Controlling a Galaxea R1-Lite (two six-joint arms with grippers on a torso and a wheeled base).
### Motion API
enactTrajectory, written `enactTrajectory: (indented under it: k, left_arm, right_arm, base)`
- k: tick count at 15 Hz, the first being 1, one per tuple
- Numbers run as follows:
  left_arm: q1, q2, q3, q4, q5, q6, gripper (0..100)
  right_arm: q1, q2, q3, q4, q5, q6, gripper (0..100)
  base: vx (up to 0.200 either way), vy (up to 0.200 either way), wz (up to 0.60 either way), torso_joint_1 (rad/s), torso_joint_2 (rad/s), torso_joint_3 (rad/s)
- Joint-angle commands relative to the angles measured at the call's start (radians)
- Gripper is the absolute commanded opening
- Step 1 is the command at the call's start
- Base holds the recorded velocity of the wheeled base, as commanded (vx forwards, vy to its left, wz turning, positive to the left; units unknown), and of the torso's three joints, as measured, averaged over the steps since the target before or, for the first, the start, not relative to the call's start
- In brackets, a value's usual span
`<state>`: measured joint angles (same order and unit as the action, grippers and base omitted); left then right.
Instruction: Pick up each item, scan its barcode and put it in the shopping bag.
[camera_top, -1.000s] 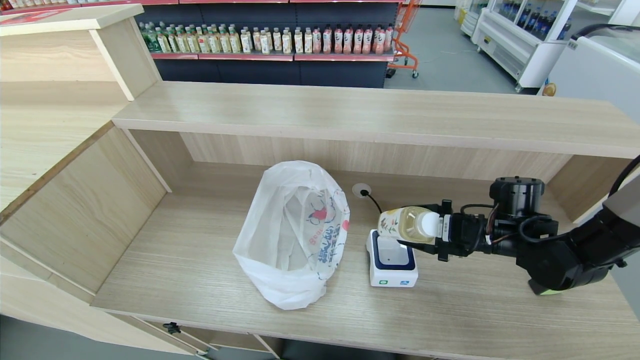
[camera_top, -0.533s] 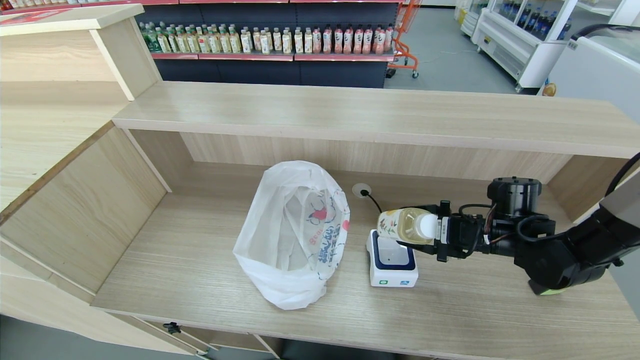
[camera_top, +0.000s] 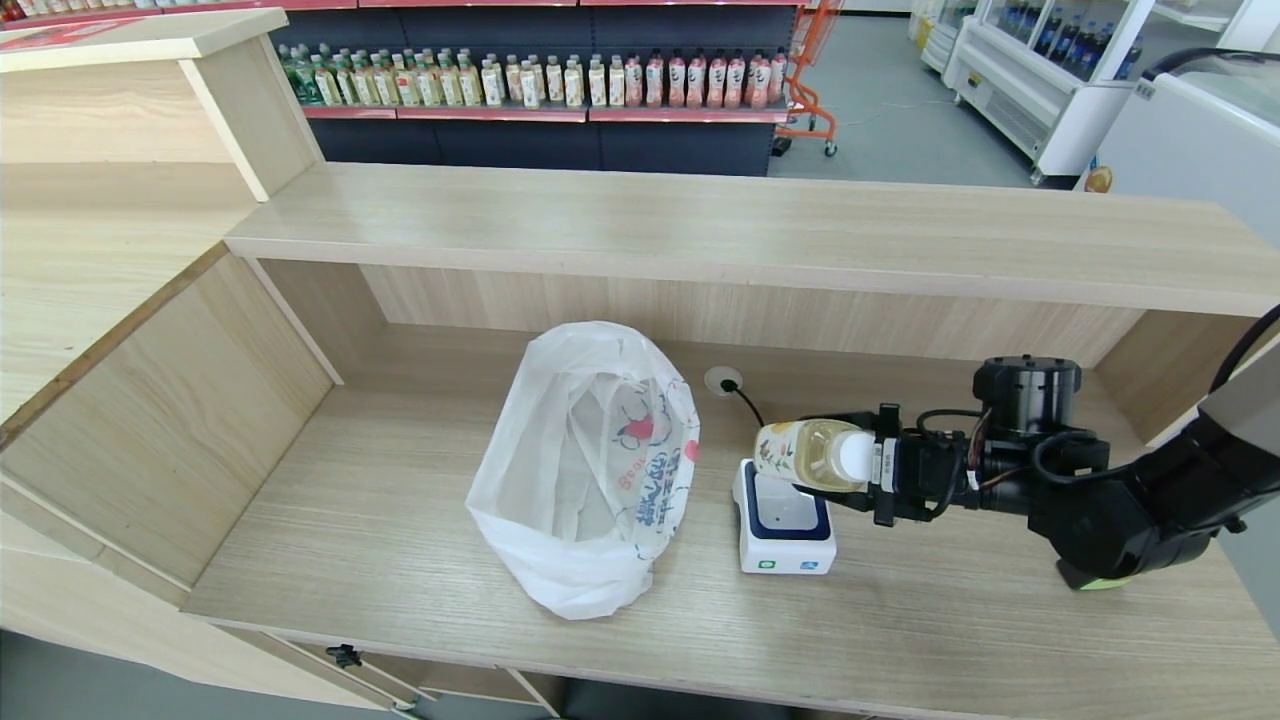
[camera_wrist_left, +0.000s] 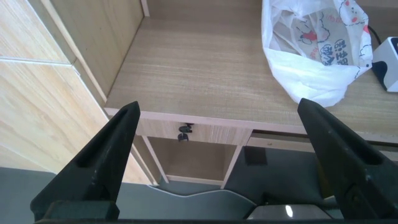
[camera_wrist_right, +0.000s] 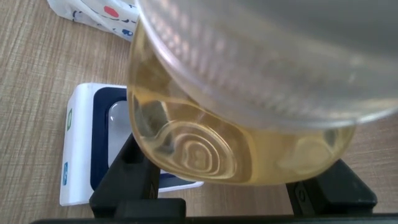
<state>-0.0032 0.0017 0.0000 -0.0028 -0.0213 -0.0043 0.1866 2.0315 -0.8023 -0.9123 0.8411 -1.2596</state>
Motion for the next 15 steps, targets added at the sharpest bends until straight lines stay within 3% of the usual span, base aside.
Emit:
enactTrajectory:
  k: [1,15]
  left_arm:
    - [0.0,0.0,0.0,0.0,0.0,0.0,100]
    - [0.0,0.0,0.0,0.0,0.0,0.001,100]
  right_arm:
    - [-0.001,-0.002,0.0,0.007,0.0,-0.004,0]
    - [-0.001,-0.007,0.002,0.009,-0.002,-0.014,0]
  base:
    - [0.0,0.0,0.0,0.0,0.0,0.0]
    - [0.0,0.0,0.0,0.0,0.0,0.0]
